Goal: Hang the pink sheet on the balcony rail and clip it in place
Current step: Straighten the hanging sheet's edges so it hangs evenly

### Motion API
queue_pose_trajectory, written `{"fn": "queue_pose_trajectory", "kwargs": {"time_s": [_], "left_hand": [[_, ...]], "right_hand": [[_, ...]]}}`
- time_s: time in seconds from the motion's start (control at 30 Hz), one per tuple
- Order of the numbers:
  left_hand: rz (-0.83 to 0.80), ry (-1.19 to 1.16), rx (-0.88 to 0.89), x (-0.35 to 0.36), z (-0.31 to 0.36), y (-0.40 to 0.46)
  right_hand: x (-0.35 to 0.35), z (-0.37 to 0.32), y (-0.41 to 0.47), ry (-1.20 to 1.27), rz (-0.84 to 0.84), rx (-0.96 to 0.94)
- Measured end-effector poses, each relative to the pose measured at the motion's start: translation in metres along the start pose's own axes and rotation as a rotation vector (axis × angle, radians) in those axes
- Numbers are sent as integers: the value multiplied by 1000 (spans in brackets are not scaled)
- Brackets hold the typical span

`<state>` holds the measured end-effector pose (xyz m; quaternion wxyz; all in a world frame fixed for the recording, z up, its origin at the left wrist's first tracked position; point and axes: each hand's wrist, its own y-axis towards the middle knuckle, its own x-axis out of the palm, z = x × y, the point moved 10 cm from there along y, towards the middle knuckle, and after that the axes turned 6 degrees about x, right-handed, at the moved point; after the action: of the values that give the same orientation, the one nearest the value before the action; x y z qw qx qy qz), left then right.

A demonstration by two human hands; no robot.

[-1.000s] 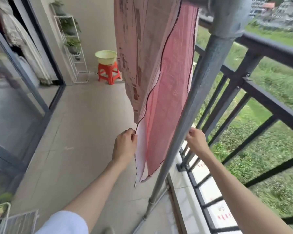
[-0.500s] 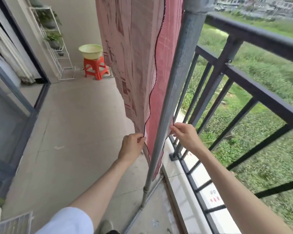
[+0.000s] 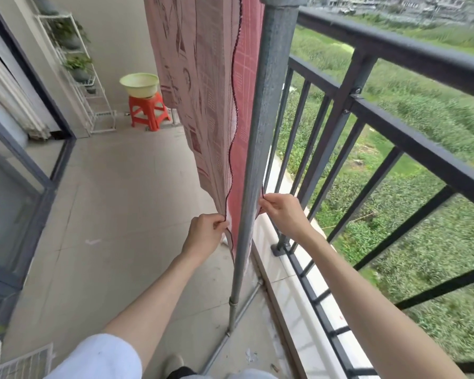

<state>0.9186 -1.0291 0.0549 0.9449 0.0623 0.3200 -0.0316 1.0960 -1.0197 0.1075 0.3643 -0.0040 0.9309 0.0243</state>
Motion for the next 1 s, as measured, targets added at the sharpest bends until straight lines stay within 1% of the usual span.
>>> {"fn": "queue_pose_trajectory", "kwargs": {"time_s": [0.13, 0.23, 0.47, 0.67, 0.87, 1.0], "left_hand": [[-27, 2, 8, 5, 2, -4], [-32, 10, 5, 3, 5, -6], [-66, -25, 2, 10, 14, -10], [-64, -67, 6, 9, 17, -17], [-72, -32, 40, 1, 20, -15], [-133, 30, 76, 1, 31, -8]], "right_hand": [[-9, -12, -2, -22, 12, -17], [-11, -7, 0, 10, 6, 13], [19, 11, -7, 204, -97, 137], [38, 20, -13, 357, -149, 218], [36, 9, -15, 317, -191, 225], [24, 1, -10, 241, -178, 197]]}}
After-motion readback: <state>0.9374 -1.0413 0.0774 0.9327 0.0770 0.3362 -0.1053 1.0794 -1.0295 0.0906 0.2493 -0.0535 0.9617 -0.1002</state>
